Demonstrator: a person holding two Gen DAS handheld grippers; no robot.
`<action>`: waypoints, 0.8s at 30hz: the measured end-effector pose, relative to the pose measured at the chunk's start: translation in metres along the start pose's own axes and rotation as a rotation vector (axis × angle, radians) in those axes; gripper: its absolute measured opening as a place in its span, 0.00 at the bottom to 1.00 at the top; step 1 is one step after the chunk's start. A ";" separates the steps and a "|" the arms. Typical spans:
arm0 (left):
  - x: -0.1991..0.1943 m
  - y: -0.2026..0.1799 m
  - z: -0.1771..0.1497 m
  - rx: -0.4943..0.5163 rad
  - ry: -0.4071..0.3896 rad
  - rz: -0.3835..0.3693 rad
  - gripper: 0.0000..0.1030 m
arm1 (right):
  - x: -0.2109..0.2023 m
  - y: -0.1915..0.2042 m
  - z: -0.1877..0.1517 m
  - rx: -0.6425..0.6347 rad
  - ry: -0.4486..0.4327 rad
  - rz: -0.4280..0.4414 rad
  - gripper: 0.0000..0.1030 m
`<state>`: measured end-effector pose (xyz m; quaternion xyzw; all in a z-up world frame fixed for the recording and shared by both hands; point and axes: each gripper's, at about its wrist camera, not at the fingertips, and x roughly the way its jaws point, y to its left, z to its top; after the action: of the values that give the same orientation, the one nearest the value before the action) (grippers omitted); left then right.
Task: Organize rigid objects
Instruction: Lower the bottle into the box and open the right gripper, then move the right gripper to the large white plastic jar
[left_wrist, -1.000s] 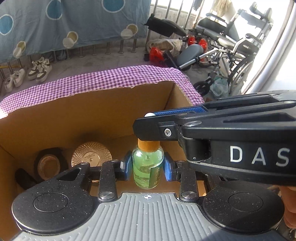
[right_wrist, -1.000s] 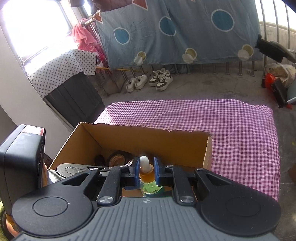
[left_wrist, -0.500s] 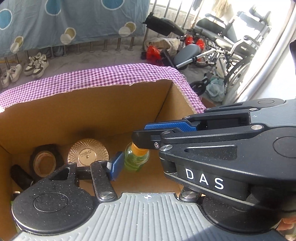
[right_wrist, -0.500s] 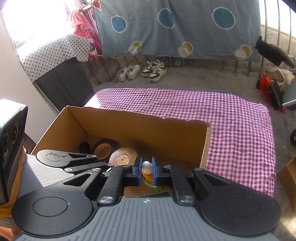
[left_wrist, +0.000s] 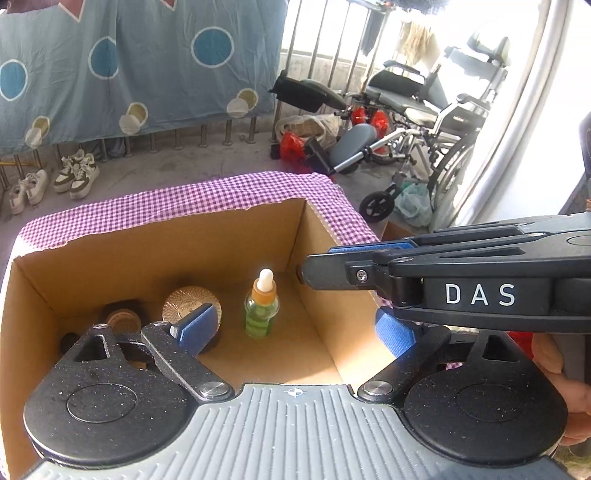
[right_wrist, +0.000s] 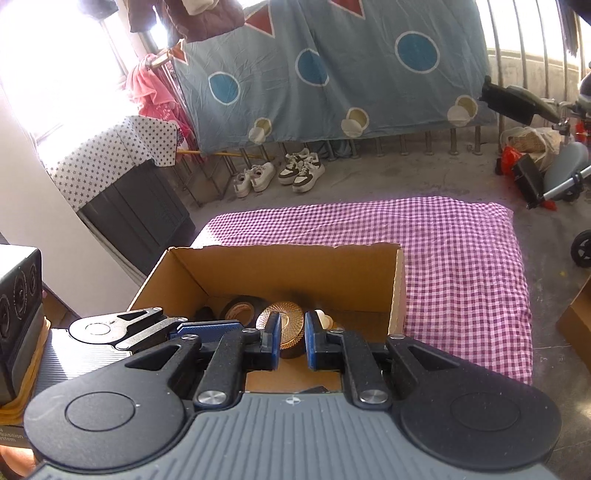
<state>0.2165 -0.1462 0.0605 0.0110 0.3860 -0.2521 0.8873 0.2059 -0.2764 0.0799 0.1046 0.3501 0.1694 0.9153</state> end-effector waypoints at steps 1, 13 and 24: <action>-0.009 0.000 -0.003 0.004 -0.014 0.001 0.93 | -0.012 0.007 -0.004 0.001 -0.022 0.002 0.15; -0.125 0.025 -0.091 0.026 -0.146 0.014 0.99 | -0.096 0.073 -0.094 0.045 -0.220 0.097 0.64; -0.118 0.078 -0.149 -0.063 -0.134 0.178 0.99 | -0.029 0.109 -0.128 0.169 -0.072 0.228 0.64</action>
<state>0.0826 0.0052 0.0235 0.0004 0.3308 -0.1602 0.9300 0.0729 -0.1783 0.0373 0.2263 0.3157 0.2381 0.8902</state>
